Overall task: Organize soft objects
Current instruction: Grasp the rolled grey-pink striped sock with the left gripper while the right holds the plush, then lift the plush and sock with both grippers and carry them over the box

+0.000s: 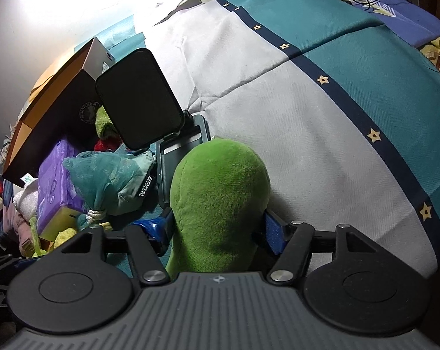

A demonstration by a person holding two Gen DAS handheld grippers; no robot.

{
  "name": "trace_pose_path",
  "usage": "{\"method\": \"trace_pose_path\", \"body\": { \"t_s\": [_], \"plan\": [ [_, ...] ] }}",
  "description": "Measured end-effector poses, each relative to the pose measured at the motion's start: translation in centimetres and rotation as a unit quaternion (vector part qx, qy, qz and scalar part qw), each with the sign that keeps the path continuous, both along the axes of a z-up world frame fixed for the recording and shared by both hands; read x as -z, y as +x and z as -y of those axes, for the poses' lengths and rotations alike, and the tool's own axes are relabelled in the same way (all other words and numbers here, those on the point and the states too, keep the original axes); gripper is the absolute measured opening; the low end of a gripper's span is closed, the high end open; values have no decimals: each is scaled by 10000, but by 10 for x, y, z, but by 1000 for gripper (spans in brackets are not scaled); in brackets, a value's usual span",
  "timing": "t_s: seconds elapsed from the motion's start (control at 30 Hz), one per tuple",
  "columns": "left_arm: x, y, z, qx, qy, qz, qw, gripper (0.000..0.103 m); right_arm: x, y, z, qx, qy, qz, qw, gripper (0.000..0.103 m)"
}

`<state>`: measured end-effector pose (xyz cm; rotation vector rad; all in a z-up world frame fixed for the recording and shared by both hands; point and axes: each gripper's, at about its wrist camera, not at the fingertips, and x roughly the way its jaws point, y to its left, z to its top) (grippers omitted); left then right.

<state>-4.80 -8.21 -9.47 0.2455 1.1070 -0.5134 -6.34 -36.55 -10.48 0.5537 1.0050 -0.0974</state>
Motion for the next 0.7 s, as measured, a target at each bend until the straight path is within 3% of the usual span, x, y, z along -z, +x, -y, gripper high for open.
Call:
{"method": "trace_pose_path", "body": {
  "t_s": [0.3,0.7],
  "plan": [
    [-8,-2,-10,-237,-25,32,9997,55,-15,-7,11,-83,60,138,9999,43],
    [-72,-2,-22,-502,-668,412,9957,54,-66,3,38,-83,-72,749,9971,43]
  ]
}}
